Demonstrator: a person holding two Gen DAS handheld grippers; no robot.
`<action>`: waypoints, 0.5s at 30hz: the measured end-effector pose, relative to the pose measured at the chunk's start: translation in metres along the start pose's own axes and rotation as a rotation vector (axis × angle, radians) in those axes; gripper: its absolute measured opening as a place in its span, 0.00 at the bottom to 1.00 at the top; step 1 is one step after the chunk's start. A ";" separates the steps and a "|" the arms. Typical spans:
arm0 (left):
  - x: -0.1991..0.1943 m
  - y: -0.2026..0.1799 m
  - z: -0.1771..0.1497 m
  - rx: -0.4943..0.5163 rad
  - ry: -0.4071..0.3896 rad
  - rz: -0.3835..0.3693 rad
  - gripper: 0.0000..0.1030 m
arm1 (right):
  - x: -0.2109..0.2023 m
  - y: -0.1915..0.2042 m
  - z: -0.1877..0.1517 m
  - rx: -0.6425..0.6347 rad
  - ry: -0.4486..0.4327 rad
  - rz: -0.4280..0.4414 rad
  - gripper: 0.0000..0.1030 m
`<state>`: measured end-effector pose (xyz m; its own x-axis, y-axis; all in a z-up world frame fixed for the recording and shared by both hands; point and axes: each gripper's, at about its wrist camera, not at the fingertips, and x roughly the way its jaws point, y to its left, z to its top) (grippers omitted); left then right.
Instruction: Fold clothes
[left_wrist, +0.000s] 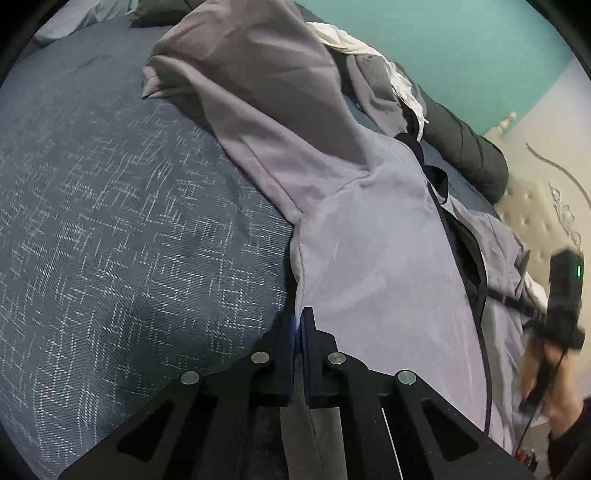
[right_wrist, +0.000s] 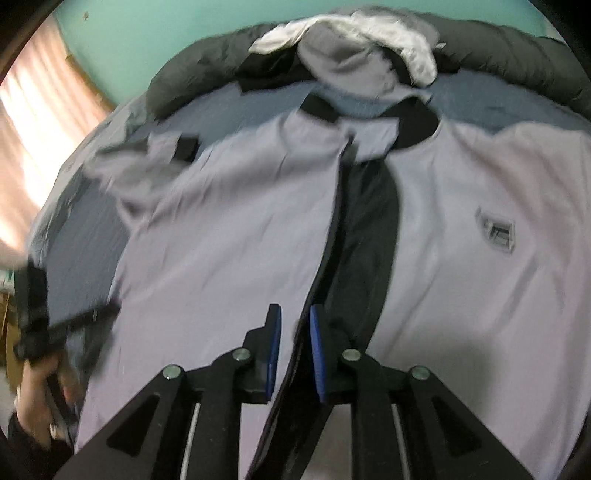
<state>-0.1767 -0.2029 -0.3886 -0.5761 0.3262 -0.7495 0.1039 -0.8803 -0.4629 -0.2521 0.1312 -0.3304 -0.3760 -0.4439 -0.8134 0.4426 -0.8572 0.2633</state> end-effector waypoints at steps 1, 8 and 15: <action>0.000 -0.001 -0.001 0.001 0.000 0.005 0.03 | 0.000 0.003 -0.004 -0.008 0.006 0.006 0.15; 0.004 -0.013 0.006 0.019 0.001 0.018 0.05 | 0.000 0.022 -0.030 -0.054 0.029 0.029 0.15; -0.026 -0.020 0.002 0.058 -0.040 0.058 0.05 | -0.017 0.033 -0.041 -0.035 -0.009 0.088 0.15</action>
<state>-0.1655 -0.1948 -0.3593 -0.6023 0.2611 -0.7543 0.0919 -0.9160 -0.3905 -0.1983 0.1210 -0.3292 -0.3415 -0.5194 -0.7833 0.5022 -0.8053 0.3150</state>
